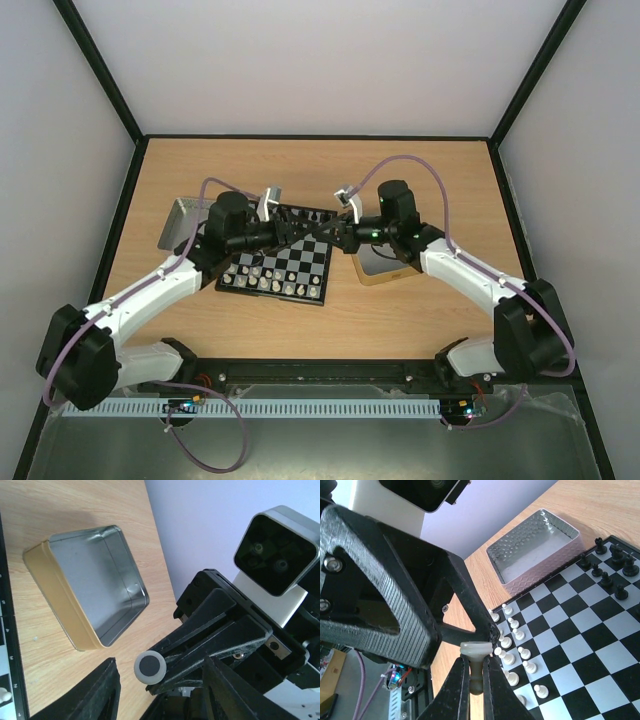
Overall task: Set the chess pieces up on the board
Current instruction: Place the chess piece on the chessboard.
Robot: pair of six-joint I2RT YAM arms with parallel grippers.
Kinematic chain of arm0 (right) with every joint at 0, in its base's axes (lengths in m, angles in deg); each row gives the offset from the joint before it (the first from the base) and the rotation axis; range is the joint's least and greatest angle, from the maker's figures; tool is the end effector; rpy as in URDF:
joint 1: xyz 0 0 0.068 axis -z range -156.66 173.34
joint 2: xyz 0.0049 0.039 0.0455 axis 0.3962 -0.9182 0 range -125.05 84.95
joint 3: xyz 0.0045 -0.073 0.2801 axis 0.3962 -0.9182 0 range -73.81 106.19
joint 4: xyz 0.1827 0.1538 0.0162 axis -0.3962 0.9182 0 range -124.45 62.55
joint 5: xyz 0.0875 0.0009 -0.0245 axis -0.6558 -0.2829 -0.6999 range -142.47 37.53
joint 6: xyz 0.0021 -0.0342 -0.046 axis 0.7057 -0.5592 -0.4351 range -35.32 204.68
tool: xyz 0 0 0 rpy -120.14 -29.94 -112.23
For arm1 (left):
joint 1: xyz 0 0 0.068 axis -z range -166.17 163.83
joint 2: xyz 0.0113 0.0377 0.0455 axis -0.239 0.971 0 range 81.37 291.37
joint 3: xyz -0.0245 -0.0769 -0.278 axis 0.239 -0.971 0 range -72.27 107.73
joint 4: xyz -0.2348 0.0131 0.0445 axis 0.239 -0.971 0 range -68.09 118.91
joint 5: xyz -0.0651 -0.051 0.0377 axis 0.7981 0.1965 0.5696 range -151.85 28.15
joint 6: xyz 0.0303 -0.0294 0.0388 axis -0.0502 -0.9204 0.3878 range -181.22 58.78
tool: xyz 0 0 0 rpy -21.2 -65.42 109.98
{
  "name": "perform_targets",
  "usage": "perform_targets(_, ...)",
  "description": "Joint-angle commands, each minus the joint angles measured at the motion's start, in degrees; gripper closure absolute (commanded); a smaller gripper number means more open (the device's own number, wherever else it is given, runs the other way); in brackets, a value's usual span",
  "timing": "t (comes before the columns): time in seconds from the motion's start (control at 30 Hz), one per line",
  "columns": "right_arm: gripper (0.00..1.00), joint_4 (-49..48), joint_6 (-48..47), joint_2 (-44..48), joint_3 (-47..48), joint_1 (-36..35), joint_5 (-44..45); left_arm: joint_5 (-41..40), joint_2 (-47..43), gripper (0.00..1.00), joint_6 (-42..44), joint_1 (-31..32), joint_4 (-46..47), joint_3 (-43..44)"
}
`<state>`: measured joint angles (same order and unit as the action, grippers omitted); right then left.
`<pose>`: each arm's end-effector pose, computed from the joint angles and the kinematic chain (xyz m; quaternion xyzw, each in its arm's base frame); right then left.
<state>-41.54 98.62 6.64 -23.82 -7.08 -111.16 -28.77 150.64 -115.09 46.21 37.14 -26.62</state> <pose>0.2194 0.1691 0.3024 -0.3770 0.6722 0.5604 0.3033 0.2003 -0.1533 0.3141 0.0274 0.7813 -0.5624 0.2692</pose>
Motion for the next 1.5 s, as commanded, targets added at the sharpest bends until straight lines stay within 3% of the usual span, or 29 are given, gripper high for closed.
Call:
perform_targets(0.0, 0.98, -4.01, 1.26, -0.94, 1.71, -0.43, -1.9, 2.78, 0.78, 0.56, -4.74, -0.31, 5.66, -1.84)
perform_targets(0.23, 0.98, -4.89, 1.8, -1.34, 1.58, -0.52, -2.12, 2.2, 1.72, 0.7, -6.8, -0.38, 7.43, -2.66)
perform_targets(0.47, 0.98, -4.46, 1.01, -0.98, 1.08, -0.7, -2.12, 0.68, 1.17, 0.62, -9.87, -0.73, 10.0, -3.64)
perform_targets(0.83, 0.98, -3.82, -0.09, -1.4, 1.0, -0.86, -1.63, 0.86, 2.1, 0.58, -14.76, -1.1, 14.54, -5.14)
perform_targets(1.1, 0.98, -0.78, -2.15, -1.28, 1.94, -1.14, 0.34, 1.76, 3.65, 0.78, -15.57, -1.14, 14.27, -4.89)
perform_targets(1.33, 0.98, -0.45, -1.4, -1.24, 2.4, -1.16, 4.16, 2.53, 3.47, 0.77, -15.06, -1.08, 12.71, -4.85)
perform_targets(1.47, 0.98, -0.78, -0.56, -1.39, 2.47, -1.23, 6.68, 2.95, 3.41, 0.8, -15.1, -1.06, 12.42, -4.79)
